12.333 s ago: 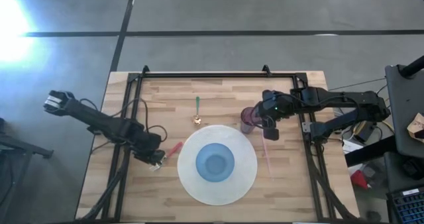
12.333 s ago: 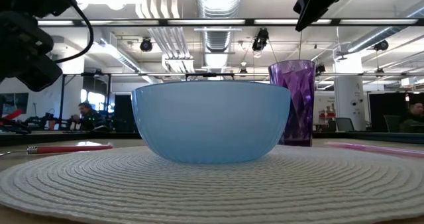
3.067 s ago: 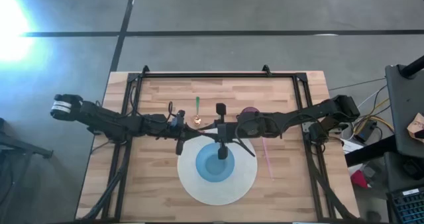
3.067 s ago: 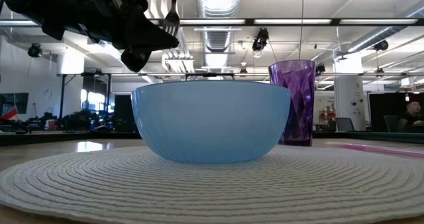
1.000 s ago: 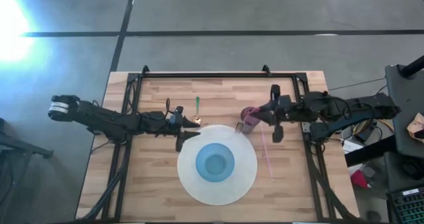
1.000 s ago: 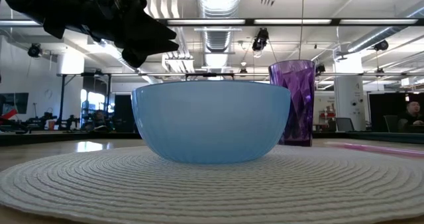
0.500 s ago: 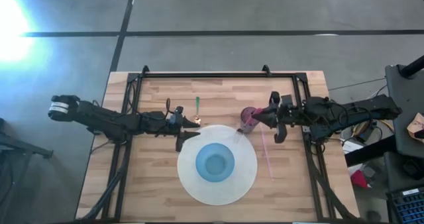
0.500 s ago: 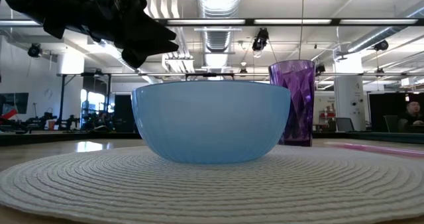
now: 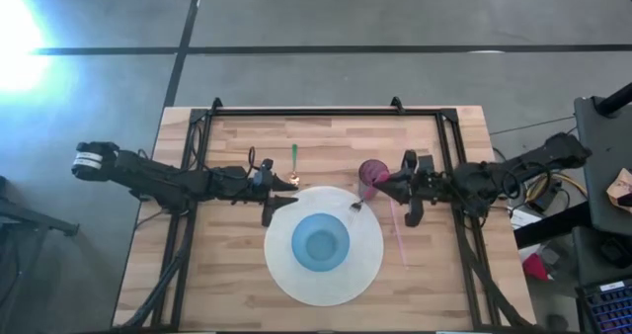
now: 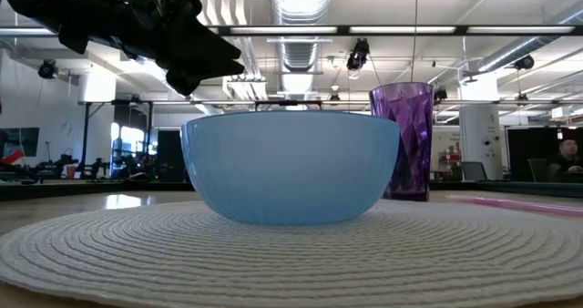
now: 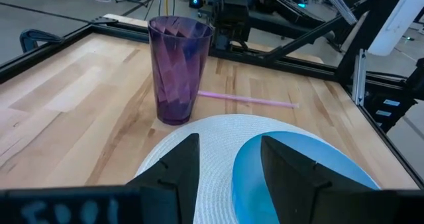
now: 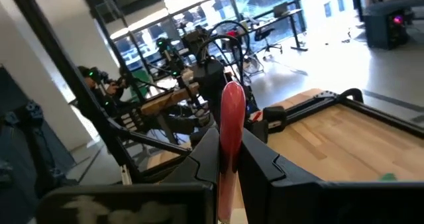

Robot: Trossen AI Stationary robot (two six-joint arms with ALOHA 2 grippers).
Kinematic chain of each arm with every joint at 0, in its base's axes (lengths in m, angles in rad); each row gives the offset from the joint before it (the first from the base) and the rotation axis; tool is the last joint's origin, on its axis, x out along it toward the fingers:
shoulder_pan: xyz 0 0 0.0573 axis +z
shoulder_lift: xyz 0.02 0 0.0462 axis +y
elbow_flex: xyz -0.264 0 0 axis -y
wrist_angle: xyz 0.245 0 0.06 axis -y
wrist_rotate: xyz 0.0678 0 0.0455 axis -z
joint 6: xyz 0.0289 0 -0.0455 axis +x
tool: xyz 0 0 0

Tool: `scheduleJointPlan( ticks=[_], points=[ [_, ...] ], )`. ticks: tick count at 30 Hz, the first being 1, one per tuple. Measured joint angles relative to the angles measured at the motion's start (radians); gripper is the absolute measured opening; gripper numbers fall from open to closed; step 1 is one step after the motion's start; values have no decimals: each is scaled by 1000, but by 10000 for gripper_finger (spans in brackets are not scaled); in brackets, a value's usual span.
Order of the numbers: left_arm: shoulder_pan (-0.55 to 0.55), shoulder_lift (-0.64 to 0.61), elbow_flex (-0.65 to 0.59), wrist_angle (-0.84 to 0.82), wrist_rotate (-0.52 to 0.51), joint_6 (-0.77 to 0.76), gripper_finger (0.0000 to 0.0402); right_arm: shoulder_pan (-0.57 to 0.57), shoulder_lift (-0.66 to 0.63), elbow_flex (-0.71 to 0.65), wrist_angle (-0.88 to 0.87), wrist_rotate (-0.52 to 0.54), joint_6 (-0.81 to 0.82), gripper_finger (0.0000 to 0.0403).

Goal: Pick & Place Utensil
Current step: Put the red fork into the blue bowl

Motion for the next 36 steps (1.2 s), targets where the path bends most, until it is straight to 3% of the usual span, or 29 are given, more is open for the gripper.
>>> scheduleJointPlan(
  ticks=[18,36],
  points=[
    [-1,0,0,0,0,28,152,245,246,1,212,400,180,30],
    [0,-1,-2,-1,0,60,152,361,500,13,336,764,382,33]
  ],
)
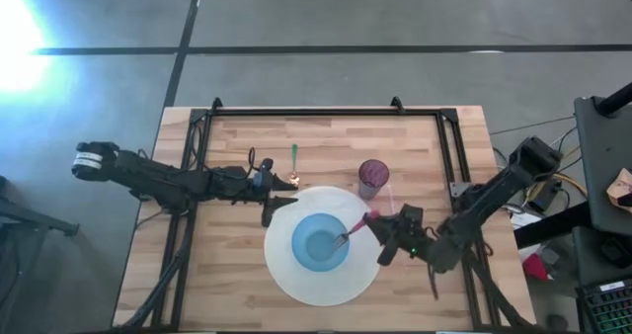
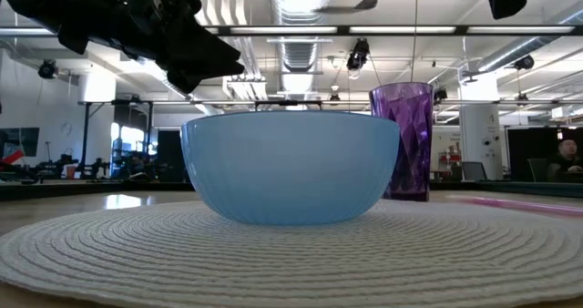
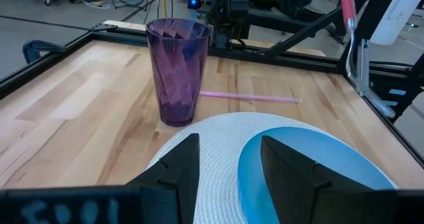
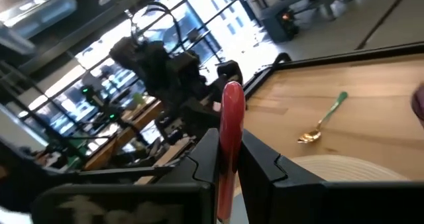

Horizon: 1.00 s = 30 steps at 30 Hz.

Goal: Pick & Place Utensil
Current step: Put the red fork into the blue bowl

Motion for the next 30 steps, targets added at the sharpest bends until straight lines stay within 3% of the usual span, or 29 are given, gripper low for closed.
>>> scheduleJointPlan(
  ticks=[19,30],
  points=[
    [0,-15,0,-7,0,4,152,-8,239,67,-3,127,206,33],
    [34,-131,0,-165,-8,2,152,-48,354,63,-7,126,417,34]
  ],
)
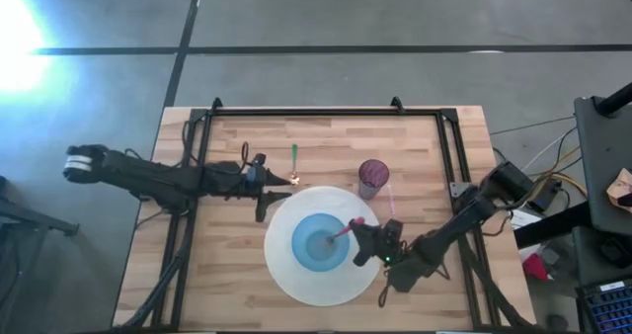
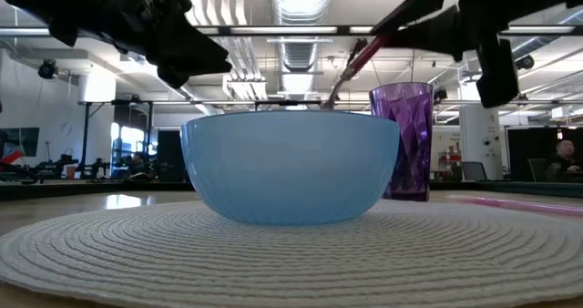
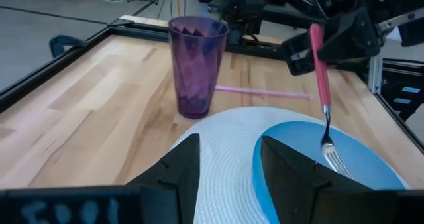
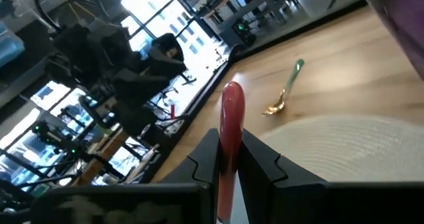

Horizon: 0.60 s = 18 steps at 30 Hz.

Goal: Pick & Place Utensil
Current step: Put the red fork into the blue bowl

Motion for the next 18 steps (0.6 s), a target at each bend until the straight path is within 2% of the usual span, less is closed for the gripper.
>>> scheduleJointPlan(
  ticks=[13,18],
  points=[
    [51,-17,-1,-62,-23,-8,152,-22,83,-21,-4,-48,181,34],
    [71,-5,-2,-69,-23,-9,152,-32,83,-34,-4,-82,174,34]
  ],
)
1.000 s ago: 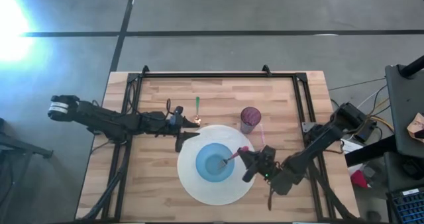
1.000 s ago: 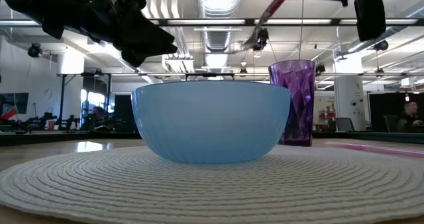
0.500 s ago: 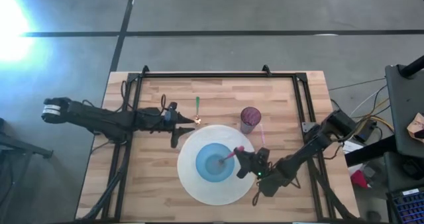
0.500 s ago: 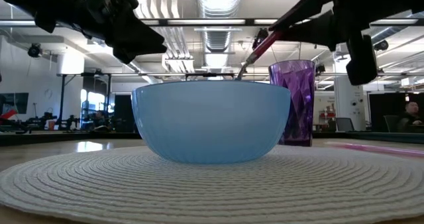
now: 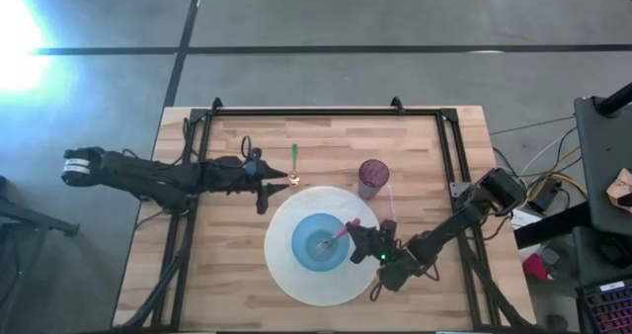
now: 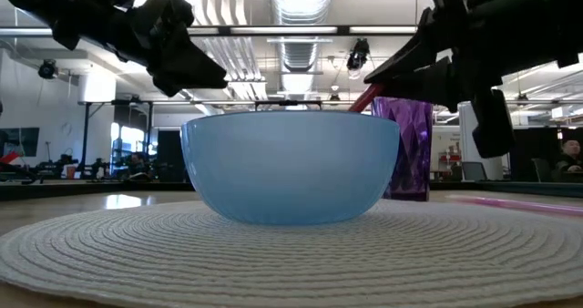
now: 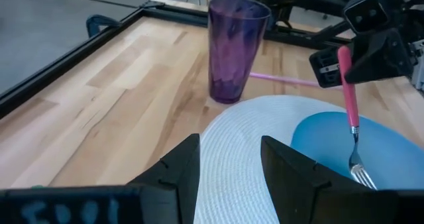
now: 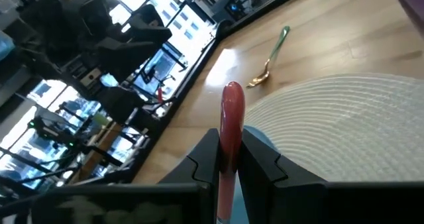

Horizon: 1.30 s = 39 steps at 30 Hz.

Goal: Pick & Place Utensil
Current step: Put the red fork into the blue bowl

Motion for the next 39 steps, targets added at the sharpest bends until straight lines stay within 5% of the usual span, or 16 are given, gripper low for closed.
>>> scheduleJointPlan(
  ticks=[29,39],
  points=[
    [23,23,-2,-7,0,-15,152,-12,-3,-84,5,-75,-63,35],
    [23,23,-2,-7,0,4,152,-13,-7,-86,-5,-126,-77,99]
  ],
)
